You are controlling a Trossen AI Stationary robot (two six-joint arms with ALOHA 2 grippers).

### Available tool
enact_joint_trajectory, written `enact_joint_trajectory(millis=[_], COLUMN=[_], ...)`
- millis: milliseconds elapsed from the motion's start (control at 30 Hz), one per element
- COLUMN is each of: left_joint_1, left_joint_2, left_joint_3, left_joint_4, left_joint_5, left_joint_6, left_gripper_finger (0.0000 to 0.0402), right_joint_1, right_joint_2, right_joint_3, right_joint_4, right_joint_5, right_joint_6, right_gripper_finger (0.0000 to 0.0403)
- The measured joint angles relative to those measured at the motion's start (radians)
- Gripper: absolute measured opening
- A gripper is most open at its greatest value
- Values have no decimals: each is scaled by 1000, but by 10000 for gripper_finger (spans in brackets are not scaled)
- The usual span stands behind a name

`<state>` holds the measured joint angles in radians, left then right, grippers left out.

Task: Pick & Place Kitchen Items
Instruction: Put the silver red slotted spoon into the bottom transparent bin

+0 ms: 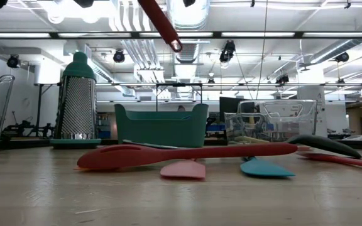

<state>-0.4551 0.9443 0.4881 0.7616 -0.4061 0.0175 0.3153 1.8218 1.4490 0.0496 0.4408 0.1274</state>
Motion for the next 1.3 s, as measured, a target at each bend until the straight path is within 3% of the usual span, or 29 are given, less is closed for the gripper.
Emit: enact_joint_trajectory(millis=[233,433,533,700,800,1067,1300], left_joint_1=[1,-5,-16,-48,-86,-227,-312], left_joint_2=[-141,-259,-277,-264,-248,-172,-96], left_joint_3=[2,127,218,343,379,350,303], left_joint_4=[-255,-798,-1007,-1214,-1341,-1553,-1532], left_joint_5=[-7,6,52,173,190,171,115], left_joint_6=[-217,-528,-668,-782,-887,-1173,-1272], left_gripper_finger=[54,54,54,54,55,57,58], right_joint_1=[19,56,74,96,108,120,123], right_joint_2=[0,-1,-1,10,18,33,33], right_joint_3=[0,0,-1,-5,-9,-46,-85], right_joint_4=[-235,-418,-451,-465,-465,-464,-465], right_joint_5=[-4,4,6,7,7,5,3], right_joint_6=[65,159,186,214,221,237,284], right_gripper_finger=[150,178,185,185,176,144,116])
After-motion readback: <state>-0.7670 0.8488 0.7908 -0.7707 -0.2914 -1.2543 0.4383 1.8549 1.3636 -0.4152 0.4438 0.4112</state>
